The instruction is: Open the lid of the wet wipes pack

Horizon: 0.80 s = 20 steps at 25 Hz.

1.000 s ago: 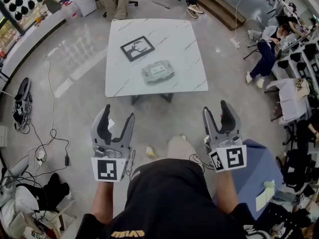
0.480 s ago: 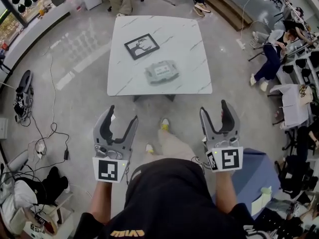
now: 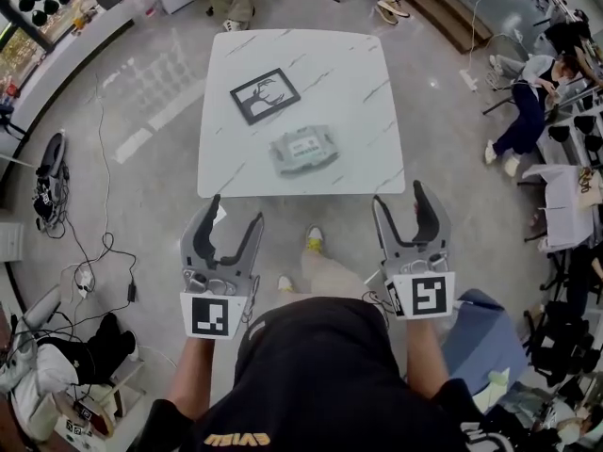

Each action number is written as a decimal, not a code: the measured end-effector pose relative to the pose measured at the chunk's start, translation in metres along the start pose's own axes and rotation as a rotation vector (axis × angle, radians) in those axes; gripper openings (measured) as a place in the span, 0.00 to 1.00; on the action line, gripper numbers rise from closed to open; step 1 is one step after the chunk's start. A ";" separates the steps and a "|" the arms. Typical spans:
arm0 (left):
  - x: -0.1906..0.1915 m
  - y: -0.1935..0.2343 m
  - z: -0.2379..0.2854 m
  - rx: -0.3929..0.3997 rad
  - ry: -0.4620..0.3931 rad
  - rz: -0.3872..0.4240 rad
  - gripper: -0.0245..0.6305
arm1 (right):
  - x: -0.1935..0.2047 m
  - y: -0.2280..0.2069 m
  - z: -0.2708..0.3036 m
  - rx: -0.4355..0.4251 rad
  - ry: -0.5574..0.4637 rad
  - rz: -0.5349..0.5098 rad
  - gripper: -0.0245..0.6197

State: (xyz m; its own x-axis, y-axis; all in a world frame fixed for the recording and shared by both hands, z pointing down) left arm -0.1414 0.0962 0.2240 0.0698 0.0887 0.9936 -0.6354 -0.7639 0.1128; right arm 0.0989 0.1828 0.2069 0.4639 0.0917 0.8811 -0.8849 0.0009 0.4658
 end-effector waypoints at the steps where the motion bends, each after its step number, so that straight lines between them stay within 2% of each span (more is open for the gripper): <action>1: 0.001 0.001 0.010 -0.010 0.002 0.000 0.46 | 0.003 -0.004 0.009 -0.007 -0.004 -0.005 0.46; 5: -0.002 0.008 0.049 -0.050 0.013 0.005 0.45 | 0.005 -0.022 0.046 -0.017 -0.075 -0.013 0.45; 7: -0.005 0.010 0.065 -0.080 0.016 0.014 0.45 | 0.007 -0.028 0.060 -0.018 -0.102 -0.053 0.45; 8: -0.005 0.010 0.073 -0.093 0.022 0.014 0.45 | 0.012 -0.029 0.065 -0.031 -0.090 -0.104 0.44; 10: 0.000 0.011 0.087 -0.114 0.039 0.008 0.45 | 0.033 -0.026 0.074 -0.115 0.017 -0.270 0.43; 12: 0.005 0.011 0.100 -0.129 0.047 0.003 0.44 | 0.047 -0.024 0.087 -0.180 0.064 -0.349 0.42; 15: 0.014 0.010 0.116 -0.149 0.068 -0.010 0.44 | 0.056 -0.028 0.106 -0.215 0.031 -0.334 0.41; 20: 0.034 0.013 0.142 -0.194 0.106 -0.014 0.42 | 0.082 -0.038 0.133 -0.278 0.036 -0.298 0.39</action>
State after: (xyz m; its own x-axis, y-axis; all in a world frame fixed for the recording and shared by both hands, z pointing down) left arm -0.0379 -0.0020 0.2601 0.0043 0.1729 0.9849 -0.7717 -0.6259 0.1132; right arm 0.1757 0.0582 0.2719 0.7040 0.0815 0.7055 -0.6921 0.3013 0.6559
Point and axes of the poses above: the fingertips, and each gripper's own axes: z forward along the fingers, y to its left, x out of its underside, the point moved 3 cm from there along -z, backward along the fingers, and after that the axes turned 14 degrees about -z, right-handed, at the moved point
